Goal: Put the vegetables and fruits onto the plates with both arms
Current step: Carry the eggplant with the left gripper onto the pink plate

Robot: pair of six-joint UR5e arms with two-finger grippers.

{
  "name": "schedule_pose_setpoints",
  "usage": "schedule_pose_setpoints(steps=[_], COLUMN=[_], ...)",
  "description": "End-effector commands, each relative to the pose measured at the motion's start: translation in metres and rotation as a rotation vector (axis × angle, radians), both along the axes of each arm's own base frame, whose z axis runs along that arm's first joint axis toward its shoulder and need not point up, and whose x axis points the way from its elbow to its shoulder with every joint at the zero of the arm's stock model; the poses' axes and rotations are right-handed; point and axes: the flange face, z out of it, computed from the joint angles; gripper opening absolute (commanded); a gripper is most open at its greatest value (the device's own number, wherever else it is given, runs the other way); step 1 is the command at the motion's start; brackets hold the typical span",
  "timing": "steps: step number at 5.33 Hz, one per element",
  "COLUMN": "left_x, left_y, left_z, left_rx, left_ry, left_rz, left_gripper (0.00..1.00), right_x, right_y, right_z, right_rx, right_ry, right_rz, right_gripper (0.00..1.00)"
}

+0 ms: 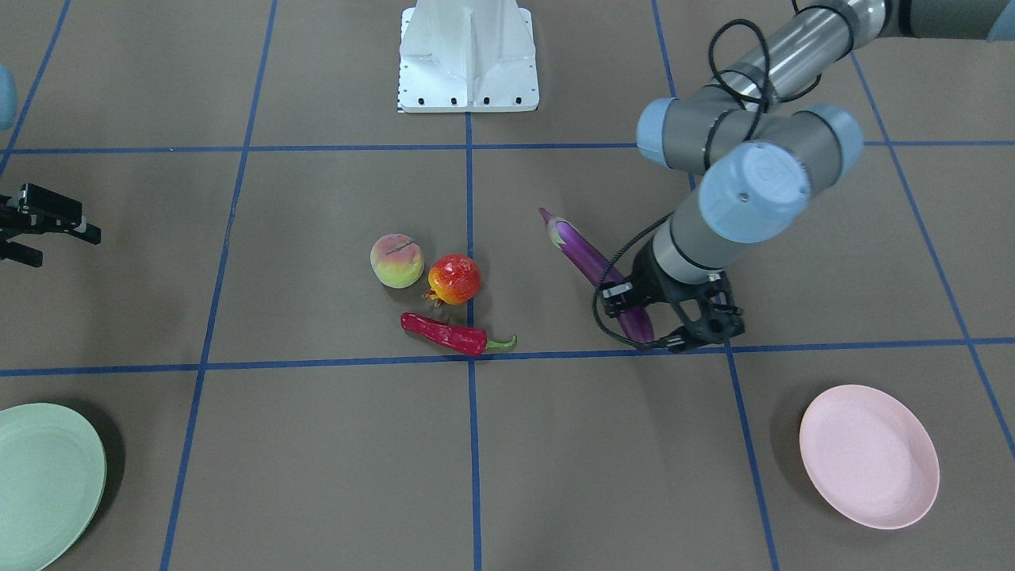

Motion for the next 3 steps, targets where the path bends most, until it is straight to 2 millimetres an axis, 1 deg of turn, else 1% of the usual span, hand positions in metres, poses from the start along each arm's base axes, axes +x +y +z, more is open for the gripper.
schedule_pose_setpoints(steps=[1, 2, 3], left_x=[-0.12, -0.157, -0.164], left_y=[-0.094, -0.127, -0.15], left_z=[0.146, 0.197, 0.207], left_rx=[-0.01, -0.045, -0.054], left_ry=[-0.124, -0.144, -0.213], left_rz=[-0.001, -0.056, -0.104], left_gripper=[0.0, 0.0, 0.0], right_x=[-0.013, -0.016, -0.02], right_y=[-0.005, -0.003, -0.004], right_z=[-0.026, -0.034, -0.032], right_rx=[0.006, 0.002, 0.012], right_ry=[0.004, 0.002, 0.024], right_rz=[0.021, 0.029, 0.036], right_gripper=[1.0, 1.0, 1.0])
